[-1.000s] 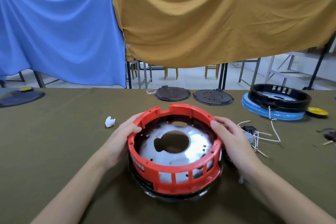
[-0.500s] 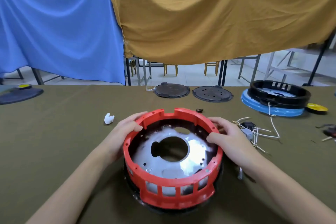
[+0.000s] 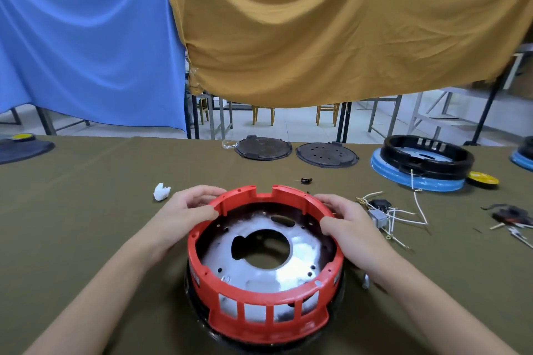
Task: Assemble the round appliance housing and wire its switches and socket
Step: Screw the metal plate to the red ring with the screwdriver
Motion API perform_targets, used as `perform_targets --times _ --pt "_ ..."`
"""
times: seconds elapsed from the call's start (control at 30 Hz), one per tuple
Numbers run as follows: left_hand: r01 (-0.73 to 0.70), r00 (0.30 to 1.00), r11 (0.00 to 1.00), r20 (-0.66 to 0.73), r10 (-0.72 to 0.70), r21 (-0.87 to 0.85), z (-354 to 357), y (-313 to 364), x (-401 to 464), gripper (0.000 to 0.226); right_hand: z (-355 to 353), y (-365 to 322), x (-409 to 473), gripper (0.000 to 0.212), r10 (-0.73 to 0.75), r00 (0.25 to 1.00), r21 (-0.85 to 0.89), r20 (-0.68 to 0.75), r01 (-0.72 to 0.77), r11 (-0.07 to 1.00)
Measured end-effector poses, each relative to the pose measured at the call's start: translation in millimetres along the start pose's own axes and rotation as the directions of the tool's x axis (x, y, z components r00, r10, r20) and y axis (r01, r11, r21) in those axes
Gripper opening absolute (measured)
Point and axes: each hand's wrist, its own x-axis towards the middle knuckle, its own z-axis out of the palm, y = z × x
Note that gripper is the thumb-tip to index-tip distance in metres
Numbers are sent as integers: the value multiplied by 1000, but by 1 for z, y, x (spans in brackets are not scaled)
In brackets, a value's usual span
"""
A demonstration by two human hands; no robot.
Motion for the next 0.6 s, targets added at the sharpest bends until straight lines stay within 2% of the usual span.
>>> perform_targets --times 0.13,0.23,0.3,0.4,0.47,0.6 --pt "-53 998 994 -36 49 -92 2 -1 1 34 0 -2 -1 51 -44 997 63 -70 48 997" --pt "-39 999 984 -15 37 -174 1 -1 2 38 2 -3 -2 48 -58 992 107 -109 70 992" --pt "15 998 974 69 0 -224 -1 -1 1 42 3 -2 -4 49 -51 990 122 -134 68 990" --pt "92 972 987 227 -61 -130 -2 2 -2 56 5 -2 -5 47 -14 989 126 -144 32 992" --pt "102 979 991 186 -83 -91 -1 4 -3 59 3 -2 -4 43 -15 990 103 -137 29 994" --pt "105 990 984 106 -90 -143 1 8 -3 51 -3 -4 -4 35 -15 1000 56 -26 17 998"
